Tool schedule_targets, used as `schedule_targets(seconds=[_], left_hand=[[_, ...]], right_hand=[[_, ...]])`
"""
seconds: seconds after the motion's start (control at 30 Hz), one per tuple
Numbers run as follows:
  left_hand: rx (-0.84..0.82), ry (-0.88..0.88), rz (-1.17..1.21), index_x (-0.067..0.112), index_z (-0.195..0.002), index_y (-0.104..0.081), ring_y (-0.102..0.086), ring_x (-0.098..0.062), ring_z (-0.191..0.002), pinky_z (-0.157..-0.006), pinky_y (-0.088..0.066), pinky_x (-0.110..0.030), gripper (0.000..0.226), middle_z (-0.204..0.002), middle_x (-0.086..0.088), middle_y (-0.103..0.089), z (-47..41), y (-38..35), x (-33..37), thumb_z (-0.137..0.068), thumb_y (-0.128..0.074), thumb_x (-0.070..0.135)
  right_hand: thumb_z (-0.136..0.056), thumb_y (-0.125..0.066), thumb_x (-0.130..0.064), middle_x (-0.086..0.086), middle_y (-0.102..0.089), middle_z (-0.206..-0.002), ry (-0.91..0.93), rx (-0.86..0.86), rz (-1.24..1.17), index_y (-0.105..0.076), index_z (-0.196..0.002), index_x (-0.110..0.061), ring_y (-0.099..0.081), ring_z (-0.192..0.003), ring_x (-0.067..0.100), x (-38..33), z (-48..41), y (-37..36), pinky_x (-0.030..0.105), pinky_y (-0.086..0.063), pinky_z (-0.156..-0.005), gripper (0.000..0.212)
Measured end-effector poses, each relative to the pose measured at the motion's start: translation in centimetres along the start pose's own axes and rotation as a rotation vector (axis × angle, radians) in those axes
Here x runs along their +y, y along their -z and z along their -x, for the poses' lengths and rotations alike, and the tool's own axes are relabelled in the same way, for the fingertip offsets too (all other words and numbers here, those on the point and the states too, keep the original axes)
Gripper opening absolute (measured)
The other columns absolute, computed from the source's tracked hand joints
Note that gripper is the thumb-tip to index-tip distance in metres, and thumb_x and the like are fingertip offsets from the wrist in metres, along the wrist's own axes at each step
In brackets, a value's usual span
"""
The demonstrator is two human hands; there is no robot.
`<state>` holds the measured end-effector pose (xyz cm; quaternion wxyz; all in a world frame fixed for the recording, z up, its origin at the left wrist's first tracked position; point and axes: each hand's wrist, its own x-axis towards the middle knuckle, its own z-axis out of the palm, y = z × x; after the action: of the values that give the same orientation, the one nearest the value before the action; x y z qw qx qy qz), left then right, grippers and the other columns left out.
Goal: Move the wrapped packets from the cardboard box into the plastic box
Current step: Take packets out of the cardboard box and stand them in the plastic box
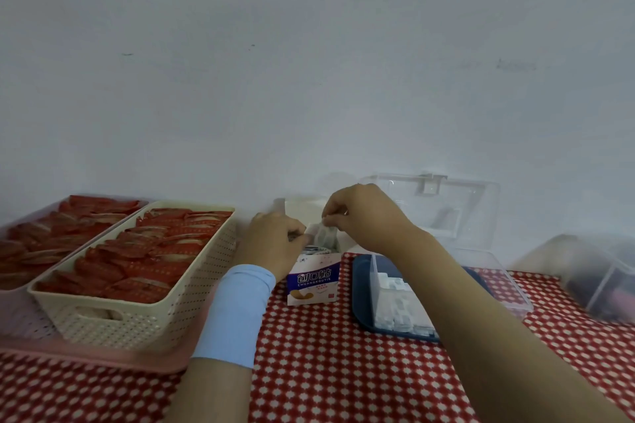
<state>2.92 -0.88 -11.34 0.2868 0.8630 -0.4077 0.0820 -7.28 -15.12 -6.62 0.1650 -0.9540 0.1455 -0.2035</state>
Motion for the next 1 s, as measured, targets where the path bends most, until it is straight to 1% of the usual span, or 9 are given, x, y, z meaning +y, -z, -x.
schedule_targets(seconds=[0.23,0.33,0.5,0.63,0.77,0.83,0.87,0.93,1.0], left_hand=[[0.029,0.024,0.081,0.017,-0.054,-0.056,-0.049,-0.017,-0.077,-0.062,-0.037,-0.032,0.044,-0.068,0.001,-0.057,0.0,-0.3,0.1,-0.094,-0.059,0.035],[0.045,0.035,0.117,0.013,-0.061,-0.059,-0.055,-0.019,-0.071,-0.062,-0.041,-0.029,0.039,-0.071,-0.004,-0.060,-0.1,-0.2,-0.1,-0.094,-0.060,0.034],[0.070,0.089,0.151,0.021,-0.057,-0.048,-0.047,-0.008,-0.056,-0.052,-0.028,-0.023,0.042,-0.057,0.005,-0.052,0.0,0.1,-0.2,-0.096,-0.059,0.032],[0.080,0.074,0.137,0.020,-0.055,-0.050,-0.048,-0.009,-0.055,-0.052,-0.029,-0.023,0.043,-0.055,0.004,-0.053,-0.2,0.0,-0.4,-0.096,-0.059,0.033],[-0.045,0.032,0.039,0.024,-0.068,-0.070,-0.057,-0.023,-0.083,-0.070,-0.042,-0.032,0.034,-0.071,0.007,-0.061,-0.1,-0.1,-0.4,-0.097,-0.056,0.032],[0.024,0.037,0.022,0.030,-0.100,-0.074,-0.056,-0.023,-0.102,-0.090,-0.045,-0.037,0.025,-0.099,0.006,-0.063,-0.1,0.7,0.4,-0.100,-0.049,0.030],[0.081,0.044,0.080,0.030,-0.110,-0.072,-0.055,-0.020,-0.106,-0.095,-0.044,-0.037,0.027,-0.109,0.004,-0.062,-0.1,1.3,0.9,-0.100,-0.046,0.029],[0.085,0.102,0.409,0.024,-0.105,-0.071,-0.059,-0.015,-0.103,-0.090,-0.046,-0.031,0.026,-0.111,0.005,-0.065,-0.1,2.8,2.3,-0.100,-0.046,0.027],[-0.141,0.181,0.837,0.014,-0.090,-0.069,-0.067,-0.017,-0.092,-0.081,-0.053,-0.031,0.029,-0.102,-0.002,-0.073,-0.1,3.7,3.9,-0.101,-0.047,0.028]], right_hand=[[-0.089,-0.069,-0.017,0.001,-0.070,-0.108,-0.064,-0.169,0.003,-0.075,-0.110,-0.015,-0.062,-0.092,0.015,0.4,0.3,-0.8,0.021,-0.048,-0.069,0.021],[-0.093,-0.062,-0.014,0.002,-0.069,-0.100,-0.092,-0.108,-0.025,-0.076,-0.103,-0.013,-0.063,-0.088,0.017,0.7,0.1,-0.7,0.018,-0.044,-0.062,0.017],[-0.095,-0.058,-0.011,0.003,-0.067,-0.089,-0.141,0.044,-0.175,-0.070,-0.103,-0.011,-0.066,-0.081,0.020,1.0,0.5,-0.1,0.020,-0.052,-0.062,0.015],[-0.096,-0.056,-0.007,0.002,-0.070,-0.082,-0.163,0.161,-0.328,-0.069,-0.100,-0.015,-0.071,-0.069,0.015,1.6,1.1,1.3,0.009,-0.044,-0.049,0.016],[-0.095,-0.056,-0.003,0.004,-0.074,-0.080,-0.162,0.241,-0.480,-0.072,-0.102,-0.015,-0.072,-0.068,0.014,2.2,2.2,2.7,0.018,-0.049,-0.047,0.021],[-0.096,-0.057,-0.003,0.004,-0.075,-0.081,-0.150,0.222,-0.550,-0.072,-0.102,-0.015,-0.073,-0.069,0.015,2.0,3.1,3.0,0.028,-0.055,-0.051,0.020],[-0.096,-0.057,-0.002,0.004,-0.076,-0.082,-0.140,0.197,-0.585,-0.072,-0.101,-0.014,-0.073,-0.070,0.016,1.9,3.5,3.0,0.031,-0.056,-0.052,0.020],[-0.095,-0.058,0.000,0.005,-0.076,-0.082,-0.106,0.131,-0.653,-0.072,-0.100,-0.013,-0.073,-0.071,0.019,1.7,4.4,2.9,0.032,-0.055,-0.054,0.019],[-0.095,-0.060,0.001,0.006,-0.077,-0.084,-0.076,0.074,-0.700,-0.072,-0.102,-0.011,-0.072,-0.072,0.019,1.7,5.1,2.7,0.030,-0.055,-0.056,0.018]])
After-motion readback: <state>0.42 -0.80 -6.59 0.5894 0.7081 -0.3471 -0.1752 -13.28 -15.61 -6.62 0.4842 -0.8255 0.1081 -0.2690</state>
